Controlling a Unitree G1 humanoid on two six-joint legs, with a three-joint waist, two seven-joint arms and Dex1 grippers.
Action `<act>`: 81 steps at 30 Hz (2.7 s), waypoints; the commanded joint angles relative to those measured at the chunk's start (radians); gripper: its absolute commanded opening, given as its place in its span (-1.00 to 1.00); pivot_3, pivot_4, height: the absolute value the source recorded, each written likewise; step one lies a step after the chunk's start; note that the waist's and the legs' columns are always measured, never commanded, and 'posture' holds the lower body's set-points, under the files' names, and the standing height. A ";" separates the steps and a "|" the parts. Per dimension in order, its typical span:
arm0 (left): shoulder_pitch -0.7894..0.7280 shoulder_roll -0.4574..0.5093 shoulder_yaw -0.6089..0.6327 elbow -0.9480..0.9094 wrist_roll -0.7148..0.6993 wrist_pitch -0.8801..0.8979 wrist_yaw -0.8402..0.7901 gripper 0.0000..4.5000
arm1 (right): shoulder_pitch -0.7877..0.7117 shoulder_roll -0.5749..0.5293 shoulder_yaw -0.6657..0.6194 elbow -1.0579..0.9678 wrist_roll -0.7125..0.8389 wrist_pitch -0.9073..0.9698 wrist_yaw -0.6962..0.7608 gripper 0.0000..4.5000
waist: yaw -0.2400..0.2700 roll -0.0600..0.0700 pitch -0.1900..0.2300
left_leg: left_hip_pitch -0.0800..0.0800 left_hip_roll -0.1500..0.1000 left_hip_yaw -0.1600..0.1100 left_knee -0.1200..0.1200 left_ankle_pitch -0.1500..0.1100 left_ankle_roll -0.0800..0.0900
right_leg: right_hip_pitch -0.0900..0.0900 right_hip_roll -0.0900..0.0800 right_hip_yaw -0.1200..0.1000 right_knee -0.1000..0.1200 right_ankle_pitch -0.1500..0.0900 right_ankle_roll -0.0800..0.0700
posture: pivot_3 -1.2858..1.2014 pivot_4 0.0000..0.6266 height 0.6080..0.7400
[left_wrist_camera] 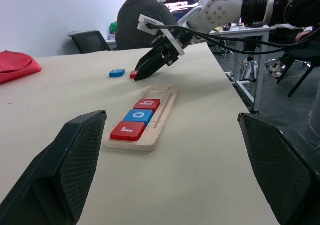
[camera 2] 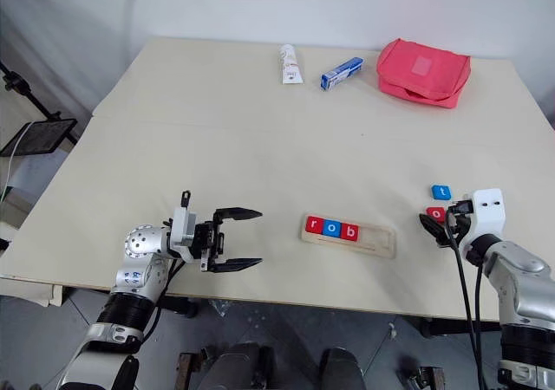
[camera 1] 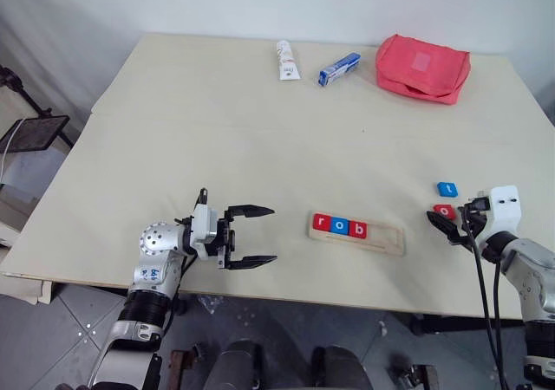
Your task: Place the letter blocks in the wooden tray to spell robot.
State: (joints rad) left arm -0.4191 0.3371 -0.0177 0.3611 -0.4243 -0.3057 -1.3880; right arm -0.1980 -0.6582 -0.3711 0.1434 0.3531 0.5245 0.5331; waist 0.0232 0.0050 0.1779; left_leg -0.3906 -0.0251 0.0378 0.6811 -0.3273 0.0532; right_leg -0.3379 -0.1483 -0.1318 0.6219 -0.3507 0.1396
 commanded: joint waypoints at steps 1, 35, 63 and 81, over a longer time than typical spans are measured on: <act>0.011 0.012 0.005 -0.043 -0.009 0.001 0.009 1.00 | 0.027 0.008 -0.014 -0.002 -0.019 -0.017 -0.032 0.18 | 0.001 0.000 0.000 | 0.000 0.000 0.000 0.000 0.000 0.000 | 0.000 0.000 0.000 0.000 0.000 0.000 | 0.03 -0.52 1.00; -0.039 0.039 0.016 0.026 -0.028 0.015 -0.099 1.00 | 0.404 0.340 -0.062 -0.744 0.069 0.211 -0.389 -0.02 | -0.001 0.001 0.000 | 0.001 0.000 0.001 -0.002 0.000 -0.001 | -0.002 0.001 0.003 0.000 0.000 0.000 | 0.03 -0.52 1.00; -0.058 0.068 -0.014 0.060 0.032 0.031 -0.088 1.00 | 0.258 -0.447 0.083 -0.306 -0.028 -0.172 0.500 0.99 | -0.002 0.000 0.000 | 0.001 0.001 0.002 -0.001 0.000 0.000 | 0.000 0.001 0.002 -0.002 0.000 0.000 | 0.03 -0.52 1.00; 0.010 0.098 -0.008 -0.034 0.031 0.034 -0.047 1.00 | -0.107 -0.475 0.416 0.164 -0.258 -0.574 0.824 0.99 | 0.000 0.000 0.000 | -0.001 0.001 0.001 0.000 0.000 0.000 | 0.000 0.000 -0.001 -0.002 0.000 0.000 | 0.03 -0.52 1.00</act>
State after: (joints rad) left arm -0.4178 0.4278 -0.0287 0.3657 -0.3848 -0.2718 -1.4454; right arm -0.2947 -1.1218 0.0430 0.2873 0.1153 -0.0230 1.3437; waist 0.0235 0.0049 0.1784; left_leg -0.3912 -0.0243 0.0386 0.6813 -0.3273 0.0532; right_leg -0.3382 -0.1480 -0.1324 0.6200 -0.3507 0.1396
